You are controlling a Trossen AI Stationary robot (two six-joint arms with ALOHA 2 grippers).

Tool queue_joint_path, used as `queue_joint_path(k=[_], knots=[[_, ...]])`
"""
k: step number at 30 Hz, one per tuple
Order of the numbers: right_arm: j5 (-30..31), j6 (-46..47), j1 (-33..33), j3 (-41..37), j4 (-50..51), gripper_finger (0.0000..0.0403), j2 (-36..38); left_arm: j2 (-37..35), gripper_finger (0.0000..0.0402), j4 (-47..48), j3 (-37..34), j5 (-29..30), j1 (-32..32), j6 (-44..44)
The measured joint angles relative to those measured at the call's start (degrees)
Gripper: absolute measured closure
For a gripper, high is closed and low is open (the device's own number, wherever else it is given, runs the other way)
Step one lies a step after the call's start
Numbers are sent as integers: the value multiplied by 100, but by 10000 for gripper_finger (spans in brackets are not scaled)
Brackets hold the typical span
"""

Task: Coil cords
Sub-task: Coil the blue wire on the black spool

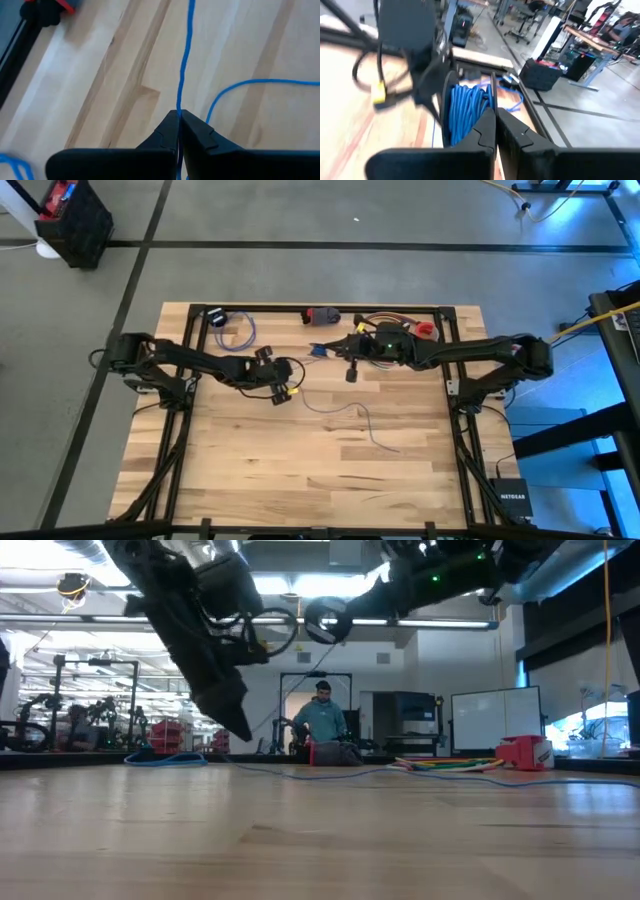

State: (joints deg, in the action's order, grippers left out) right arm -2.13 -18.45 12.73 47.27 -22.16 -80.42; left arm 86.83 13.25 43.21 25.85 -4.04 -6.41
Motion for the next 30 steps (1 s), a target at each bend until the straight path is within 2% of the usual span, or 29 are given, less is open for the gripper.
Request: queue_joint_path(k=[7, 15, 21, 23, 26, 30], knots=[[0, -357, 0, 0, 572, 393, 114, -936, 397, 302, -189, 32, 69, -204], [-2, -699, 4, 0, 509, 393, -251, -2130, 399, 76, -189, 35, 18, 30], [1, -767, 7, 0, 246, 393, -523, -2577, 399, 39, -189, -76, -139, -143], [66, -824, 7, 2, 120, 393, -610, -2588, 399, -226, -190, -345, -171, -250], [269, -859, 7, 2, -112, 393, -799, -2487, 399, -1173, -233, -812, -154, -302], [792, -779, 7, 2, -481, 393, -1034, -2139, 400, -2171, -279, -1382, -94, -349]])
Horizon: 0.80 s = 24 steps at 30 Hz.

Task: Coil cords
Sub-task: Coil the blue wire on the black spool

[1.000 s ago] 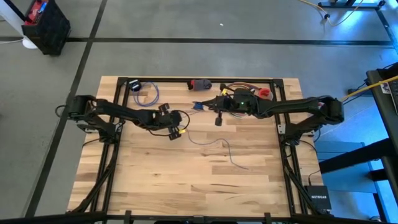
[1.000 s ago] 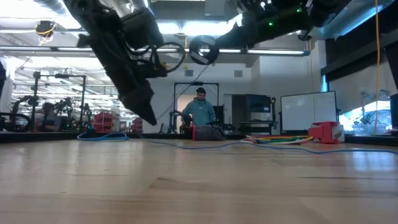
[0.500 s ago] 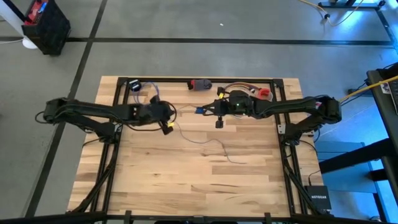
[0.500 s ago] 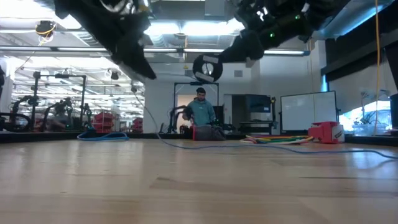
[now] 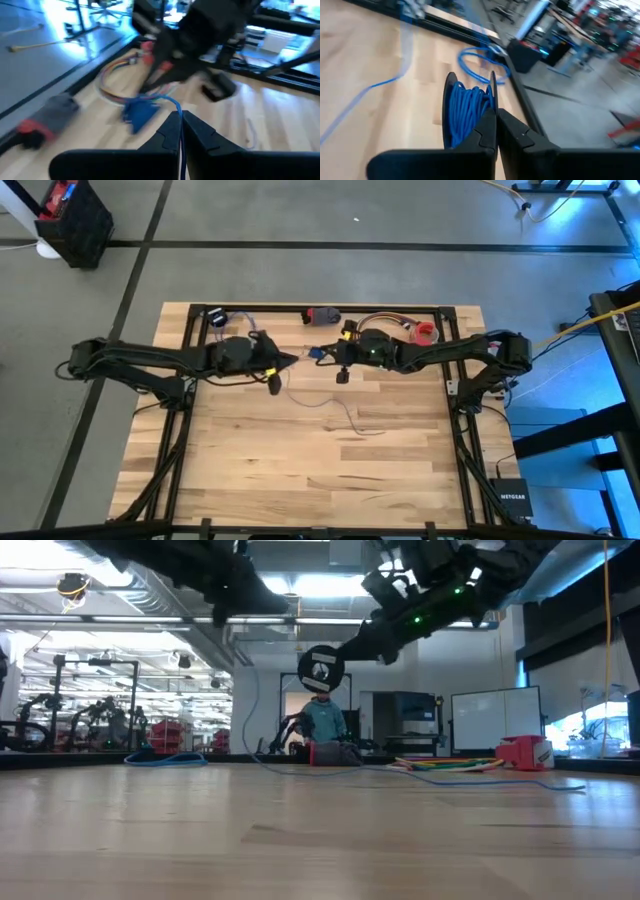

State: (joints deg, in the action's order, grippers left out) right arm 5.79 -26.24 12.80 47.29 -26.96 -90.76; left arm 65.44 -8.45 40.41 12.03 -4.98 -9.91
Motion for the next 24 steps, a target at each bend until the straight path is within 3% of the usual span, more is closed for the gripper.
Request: queue_joint_path(k=[5, 16, 24], knots=[[438, 87, 0, 1, -202, 393, -33, 569, 400, -684, -8, -123, 195, -9], [66, 665, 0, 4, -493, 393, -31, 2061, 400, -3168, -8, -144, 152, 298], [-135, 1250, -2, 4, -816, 393, 101, 2780, 398, -3373, -6, -70, 22, 258]])
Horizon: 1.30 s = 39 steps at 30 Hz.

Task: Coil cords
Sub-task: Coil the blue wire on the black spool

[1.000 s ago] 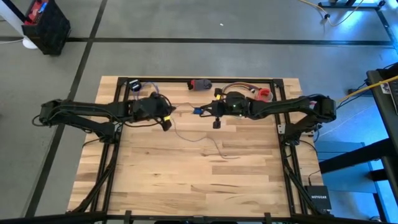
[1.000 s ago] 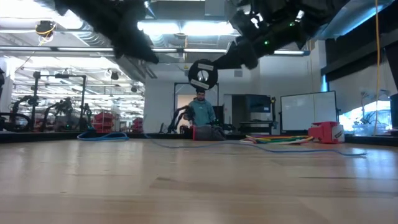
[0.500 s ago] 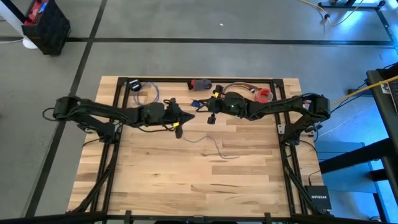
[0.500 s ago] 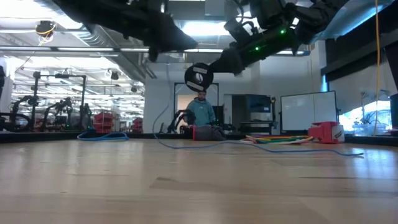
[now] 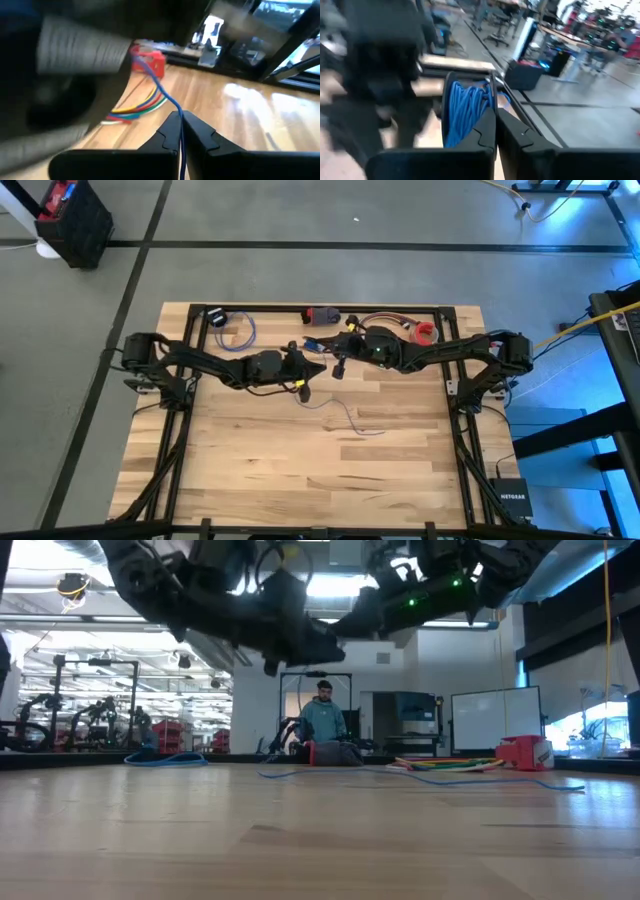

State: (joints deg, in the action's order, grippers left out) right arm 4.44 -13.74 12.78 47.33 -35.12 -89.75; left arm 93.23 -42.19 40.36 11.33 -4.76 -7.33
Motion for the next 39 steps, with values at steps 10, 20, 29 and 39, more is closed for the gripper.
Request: queue_joint_path(k=[10, 20, 29, 39], knots=[[-560, 349, -7, -20, 356, 393, 693, 134, 398, 370, 23, 103, -93, 26], [-555, 234, -2, -6, 524, 393, 1598, 156, 399, 1505, -7, 84, -93, 43], [-555, 96, 0, 2, 1105, 393, 2005, 139, 388, 1445, -4, 83, -49, -286], [-494, -155, 0, 0, 1404, 393, 1962, -362, 287, 2451, 170, -415, -54, 49]])
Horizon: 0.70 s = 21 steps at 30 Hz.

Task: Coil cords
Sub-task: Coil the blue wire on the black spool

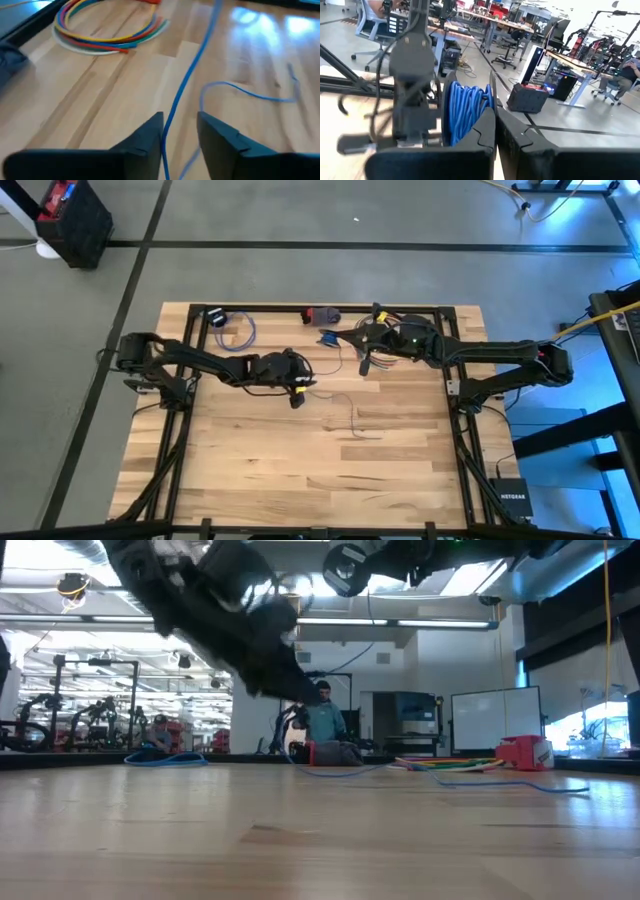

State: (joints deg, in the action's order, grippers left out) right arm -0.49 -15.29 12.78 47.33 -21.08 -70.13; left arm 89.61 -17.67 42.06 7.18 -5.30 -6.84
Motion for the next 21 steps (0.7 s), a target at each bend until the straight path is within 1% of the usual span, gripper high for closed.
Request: queue_joint_path(k=[3, 4, 7, 9, 11, 15, 21], knots=[[0, 0, 0, -2, -34, 393, 0, -424, 265, 869, 325, -71, 4, 470], [0, 0, 1, -2, -35, 393, 0, -536, 260, 1021, 427, -65, 0, 679], [2, 2, 0, -2, -18, 393, 0, -802, 254, 1021, 578, -63, -10, 1081], [2, 0, 0, -2, 2, 393, 0, -829, 254, 908, 598, -63, -11, 1184], [2, 0, 0, -2, 21, 393, 0, -777, 257, 953, 576, -63, -11, 1184], [2, -3, 2, -2, 30, 393, -18, -430, 264, 851, 510, -66, -40, 1229], [3, -5, 2, -2, 42, 393, -54, -4, 272, 190, 514, -41, -46, 1564]])
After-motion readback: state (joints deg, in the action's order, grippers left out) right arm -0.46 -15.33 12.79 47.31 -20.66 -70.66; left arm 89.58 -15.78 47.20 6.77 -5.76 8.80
